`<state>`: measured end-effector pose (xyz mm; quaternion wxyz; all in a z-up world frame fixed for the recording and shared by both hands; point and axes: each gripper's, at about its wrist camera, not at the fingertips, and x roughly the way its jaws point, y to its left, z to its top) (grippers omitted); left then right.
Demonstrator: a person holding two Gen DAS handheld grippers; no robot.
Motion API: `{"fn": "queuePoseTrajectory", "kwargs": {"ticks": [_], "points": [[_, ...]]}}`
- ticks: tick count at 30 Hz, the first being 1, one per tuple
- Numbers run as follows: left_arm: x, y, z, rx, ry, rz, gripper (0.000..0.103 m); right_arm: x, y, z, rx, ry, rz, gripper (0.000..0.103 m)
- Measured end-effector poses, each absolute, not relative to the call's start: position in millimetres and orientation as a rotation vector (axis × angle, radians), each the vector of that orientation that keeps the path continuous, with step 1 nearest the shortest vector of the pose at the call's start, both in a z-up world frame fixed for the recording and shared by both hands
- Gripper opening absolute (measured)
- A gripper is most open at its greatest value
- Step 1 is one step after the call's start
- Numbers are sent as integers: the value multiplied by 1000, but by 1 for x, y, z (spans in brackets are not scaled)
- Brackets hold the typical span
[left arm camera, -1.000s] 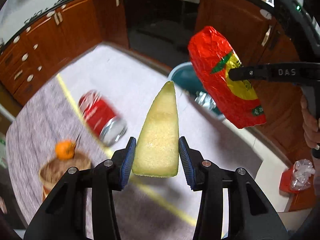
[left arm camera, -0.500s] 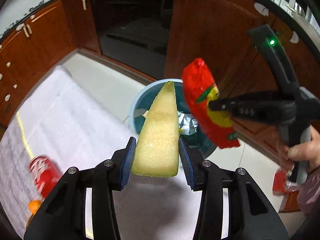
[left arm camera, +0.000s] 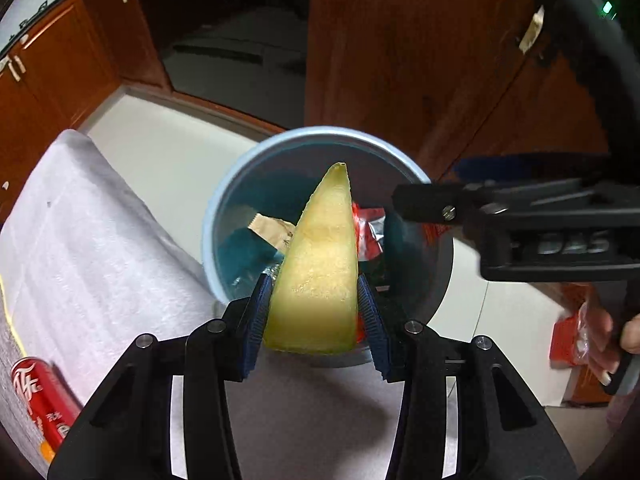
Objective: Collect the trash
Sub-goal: 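Open the left tool to drop the rind while the right tool drops the chip bag, then move both open tools back to the table toward the Pocky box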
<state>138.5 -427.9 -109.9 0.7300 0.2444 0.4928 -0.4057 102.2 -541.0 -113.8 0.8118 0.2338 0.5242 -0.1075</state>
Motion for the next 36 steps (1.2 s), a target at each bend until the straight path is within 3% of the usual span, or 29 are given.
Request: {"fn": "queuePoseTrajectory", "kwargs": {"ticks": [17,27,36], "points": [[138,-407,-97,506,1062,-864,67,93,-530,-111,513,1152,-232,79],[117,-340,-69,456,1022,-826,68,81,-475,-87,453,1167,-168,83],[98,-219,-45,422,990,-718,69,81,-379,-65,333,1190,-30,84]]}}
